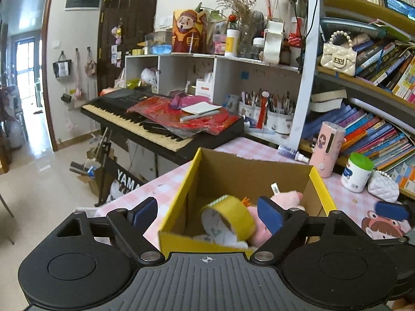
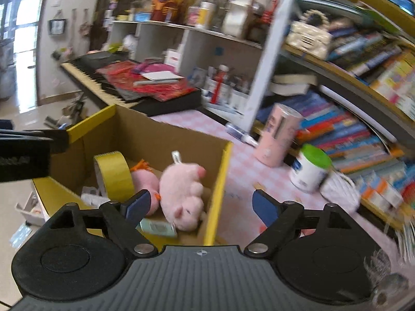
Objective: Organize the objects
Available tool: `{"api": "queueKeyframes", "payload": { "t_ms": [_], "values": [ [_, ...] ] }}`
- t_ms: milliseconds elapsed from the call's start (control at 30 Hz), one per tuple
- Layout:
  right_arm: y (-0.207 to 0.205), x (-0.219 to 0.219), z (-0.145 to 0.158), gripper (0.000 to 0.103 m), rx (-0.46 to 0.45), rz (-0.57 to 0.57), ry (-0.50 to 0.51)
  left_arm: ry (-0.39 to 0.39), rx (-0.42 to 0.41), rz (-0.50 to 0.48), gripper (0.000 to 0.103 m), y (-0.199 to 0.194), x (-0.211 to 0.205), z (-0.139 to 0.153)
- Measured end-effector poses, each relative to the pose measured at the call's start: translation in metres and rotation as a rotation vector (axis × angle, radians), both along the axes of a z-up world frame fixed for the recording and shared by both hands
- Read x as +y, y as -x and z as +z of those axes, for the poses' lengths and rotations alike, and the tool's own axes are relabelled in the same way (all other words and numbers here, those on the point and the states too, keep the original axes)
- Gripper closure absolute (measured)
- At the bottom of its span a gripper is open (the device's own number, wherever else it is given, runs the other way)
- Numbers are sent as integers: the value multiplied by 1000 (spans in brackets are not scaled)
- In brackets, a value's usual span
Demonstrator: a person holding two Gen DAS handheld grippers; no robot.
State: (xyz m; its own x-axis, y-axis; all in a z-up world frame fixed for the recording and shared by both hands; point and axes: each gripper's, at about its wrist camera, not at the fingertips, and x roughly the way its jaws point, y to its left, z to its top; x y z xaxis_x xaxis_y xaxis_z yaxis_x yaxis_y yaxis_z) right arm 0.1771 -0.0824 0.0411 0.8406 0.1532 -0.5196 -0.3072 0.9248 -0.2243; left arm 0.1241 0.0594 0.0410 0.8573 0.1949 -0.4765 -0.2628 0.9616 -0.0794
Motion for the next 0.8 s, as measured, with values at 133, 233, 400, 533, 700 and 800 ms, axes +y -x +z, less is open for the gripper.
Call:
{"api": "queueKeyframes", "payload": {
  "t_ms": [133, 233, 400, 533, 700, 800],
  "values": [
    [22, -8, -6, 11, 20, -126, -18, 3, 20, -16, 12, 20, 4, -8],
    [37, -14, -12, 6, 39, -224, -42, -11, 43, -31, 9, 36, 4, -15],
    [66, -19, -23, 0, 72, -355, -53, -26, 99, -40, 6, 57, 4, -26],
    [84, -18, -26, 0, 89, -411, -51, -34, 127, -46, 5, 69, 5, -28],
    [105, -18, -26, 0, 87, -431, -49, -45, 131, -82, 4, 86, 3, -29],
    [118, -18, -26, 0, 86, -447, -51, -61, 133, -110, 4, 94, -1, -28]
  ]
}}
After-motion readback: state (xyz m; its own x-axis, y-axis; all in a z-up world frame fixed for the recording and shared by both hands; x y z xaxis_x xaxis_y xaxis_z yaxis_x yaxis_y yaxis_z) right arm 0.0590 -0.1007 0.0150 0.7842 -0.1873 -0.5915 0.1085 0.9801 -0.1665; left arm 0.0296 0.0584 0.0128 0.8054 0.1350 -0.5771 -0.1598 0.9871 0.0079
